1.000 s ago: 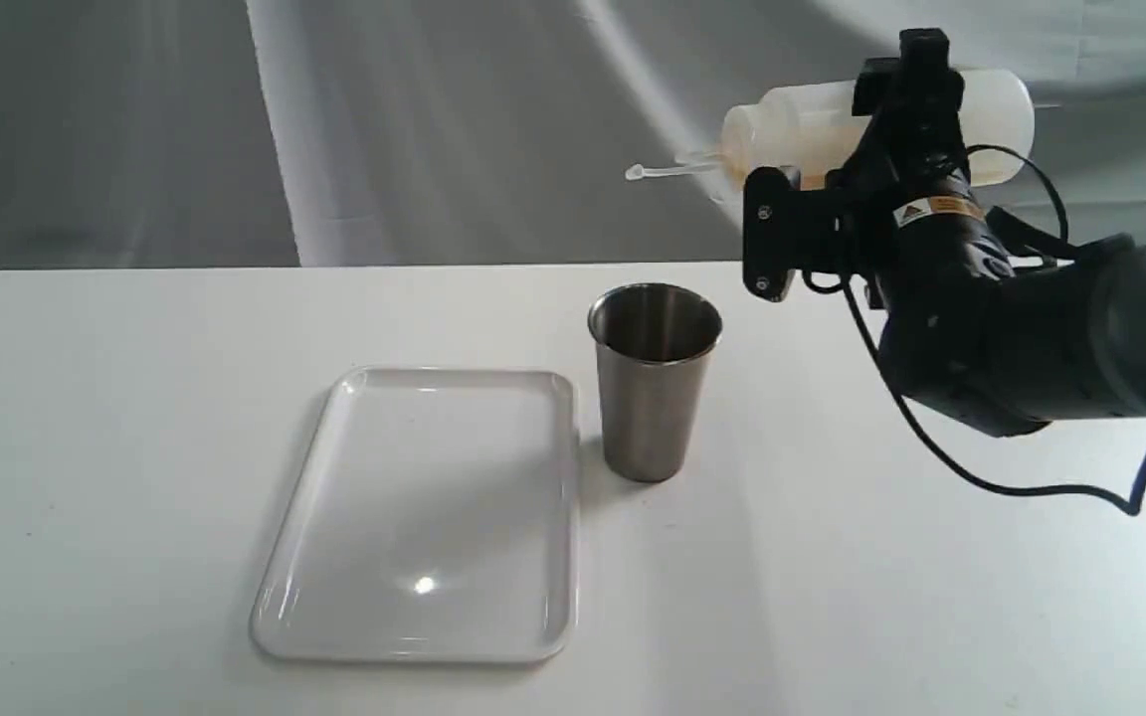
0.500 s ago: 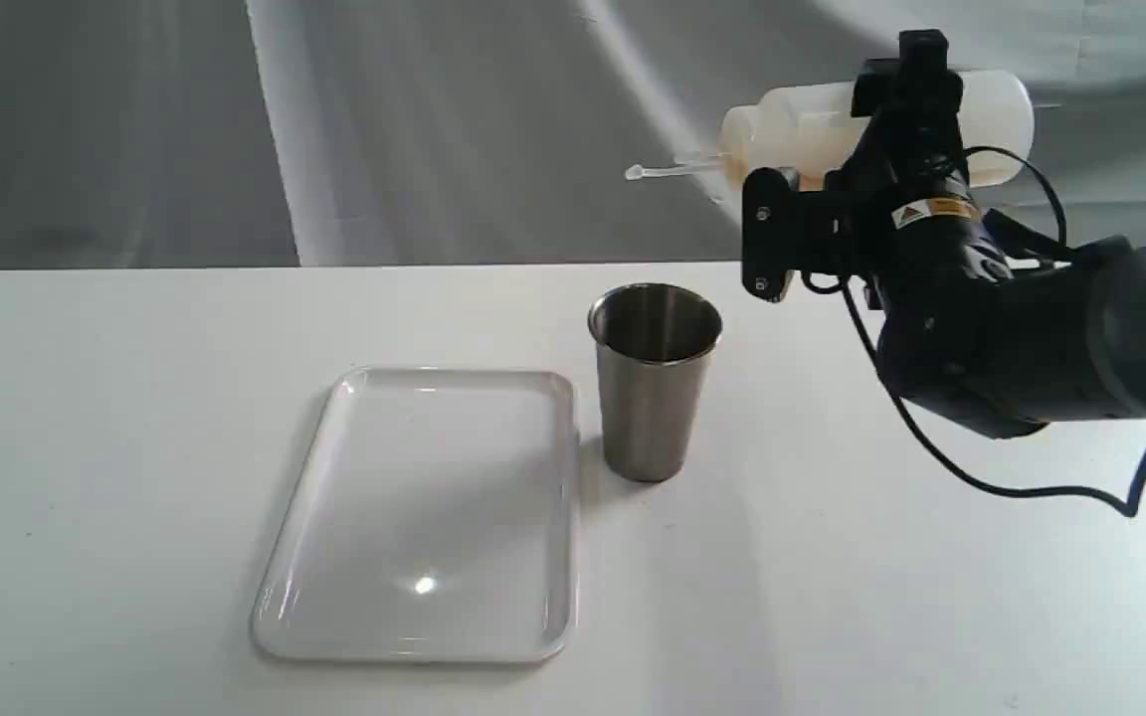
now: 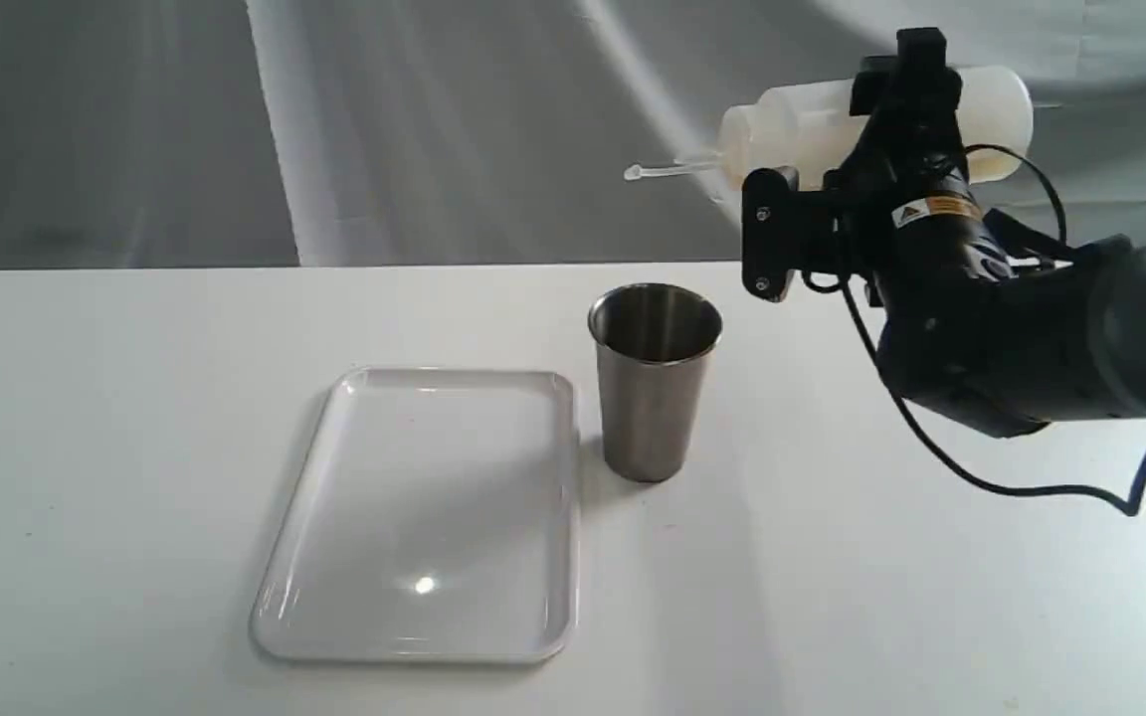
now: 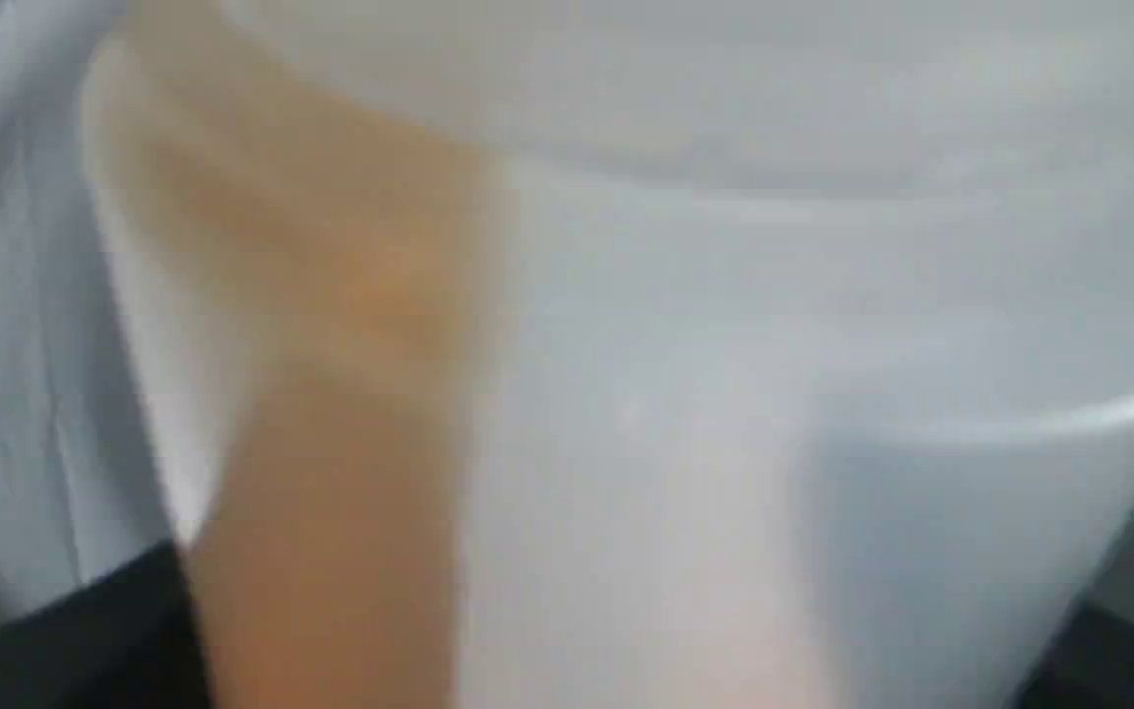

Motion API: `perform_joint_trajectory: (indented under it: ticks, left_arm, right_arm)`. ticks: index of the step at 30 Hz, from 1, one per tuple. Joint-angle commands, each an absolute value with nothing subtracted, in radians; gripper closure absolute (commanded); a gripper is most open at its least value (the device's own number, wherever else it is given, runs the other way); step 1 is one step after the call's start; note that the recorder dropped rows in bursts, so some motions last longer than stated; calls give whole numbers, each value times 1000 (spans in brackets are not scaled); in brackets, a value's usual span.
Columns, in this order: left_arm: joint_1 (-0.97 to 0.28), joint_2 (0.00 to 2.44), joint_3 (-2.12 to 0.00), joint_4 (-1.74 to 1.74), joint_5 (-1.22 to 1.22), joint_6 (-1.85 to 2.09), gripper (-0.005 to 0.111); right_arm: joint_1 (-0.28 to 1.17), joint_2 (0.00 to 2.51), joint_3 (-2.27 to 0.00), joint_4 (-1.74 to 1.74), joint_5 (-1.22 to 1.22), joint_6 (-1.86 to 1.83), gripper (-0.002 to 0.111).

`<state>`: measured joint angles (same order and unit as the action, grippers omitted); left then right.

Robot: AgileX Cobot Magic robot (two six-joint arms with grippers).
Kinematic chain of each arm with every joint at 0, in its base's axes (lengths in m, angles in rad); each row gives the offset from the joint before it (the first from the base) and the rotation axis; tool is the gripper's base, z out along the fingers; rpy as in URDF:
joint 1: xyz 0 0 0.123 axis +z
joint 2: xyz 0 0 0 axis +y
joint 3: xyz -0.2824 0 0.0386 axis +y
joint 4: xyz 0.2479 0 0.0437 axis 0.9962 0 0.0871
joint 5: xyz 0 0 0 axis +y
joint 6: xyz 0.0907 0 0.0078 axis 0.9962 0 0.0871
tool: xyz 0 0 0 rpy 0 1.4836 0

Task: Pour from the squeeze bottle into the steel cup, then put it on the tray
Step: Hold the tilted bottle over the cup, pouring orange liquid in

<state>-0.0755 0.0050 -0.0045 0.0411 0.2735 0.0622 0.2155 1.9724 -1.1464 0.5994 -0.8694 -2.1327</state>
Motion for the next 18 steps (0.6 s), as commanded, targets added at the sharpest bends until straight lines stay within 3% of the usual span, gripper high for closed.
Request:
perform_joint_trajectory:
  ticks: [1, 18]
  left_arm:
    - [-81, 0, 0, 41, 266, 61, 98]
    - [-81, 0, 0, 41, 266, 61, 98]
  right_arm:
    - [207, 1962, -1154, 521, -909, -2145, 106]
    - [172, 1962, -1154, 455, -909, -2143, 106]
